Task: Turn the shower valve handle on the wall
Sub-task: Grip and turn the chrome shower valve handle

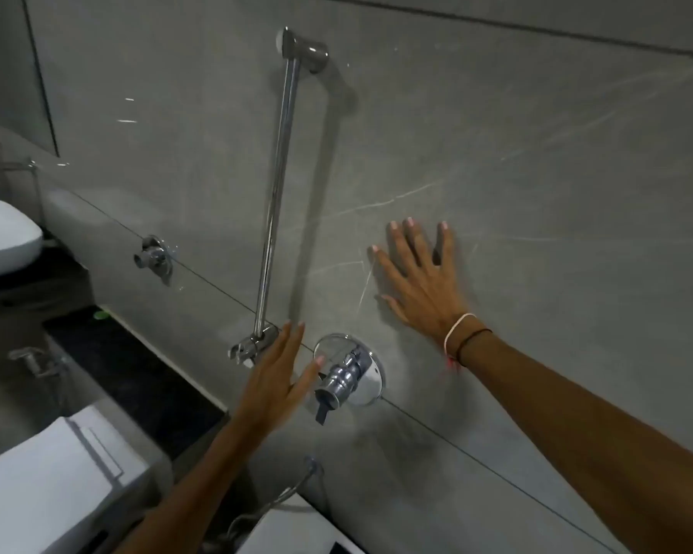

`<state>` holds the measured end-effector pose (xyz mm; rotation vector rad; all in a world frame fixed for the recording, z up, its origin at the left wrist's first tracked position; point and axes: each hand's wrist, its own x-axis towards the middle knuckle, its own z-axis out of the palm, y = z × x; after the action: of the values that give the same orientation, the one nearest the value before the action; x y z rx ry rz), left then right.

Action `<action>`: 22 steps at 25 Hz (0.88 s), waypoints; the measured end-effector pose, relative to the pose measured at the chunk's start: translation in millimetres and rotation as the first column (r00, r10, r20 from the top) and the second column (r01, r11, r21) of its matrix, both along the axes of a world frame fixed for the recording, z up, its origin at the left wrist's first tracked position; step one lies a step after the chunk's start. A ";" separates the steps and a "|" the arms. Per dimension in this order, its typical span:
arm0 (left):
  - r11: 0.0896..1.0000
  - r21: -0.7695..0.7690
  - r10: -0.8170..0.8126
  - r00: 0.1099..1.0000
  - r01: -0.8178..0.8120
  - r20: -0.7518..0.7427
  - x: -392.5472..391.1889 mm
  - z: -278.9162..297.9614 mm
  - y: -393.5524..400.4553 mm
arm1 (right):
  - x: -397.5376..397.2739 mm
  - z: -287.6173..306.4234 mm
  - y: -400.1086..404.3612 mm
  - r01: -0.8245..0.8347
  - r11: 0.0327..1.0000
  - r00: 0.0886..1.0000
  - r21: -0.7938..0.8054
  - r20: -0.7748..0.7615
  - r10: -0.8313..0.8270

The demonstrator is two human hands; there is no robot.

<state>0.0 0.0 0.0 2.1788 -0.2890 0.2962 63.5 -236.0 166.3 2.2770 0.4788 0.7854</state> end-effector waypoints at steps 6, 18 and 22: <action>0.930 -0.366 -0.144 0.942 0.024 -0.304 31.2 -61.7 -16.6 | 30.2 -14.0 -11.4 -0.106 0.987 0.983 -0.119 0.140 0.122; 0.849 -0.513 -0.211 0.813 -0.123 -0.543 70.2 -138.2 -44.3 | 48.4 -25.3 -18.3 -0.149 0.983 0.963 -0.104 0.212 0.168; 0.868 -0.477 -0.192 0.791 -0.139 -0.581 70.5 -138.3 -42.2 | 45.8 -24.3 -17.3 -0.140 0.983 0.962 -0.118 0.220 0.163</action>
<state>70.5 -42.2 -138.3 1.6299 0.1251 -0.3414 109.3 -253.3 142.0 2.0419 0.5758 1.0623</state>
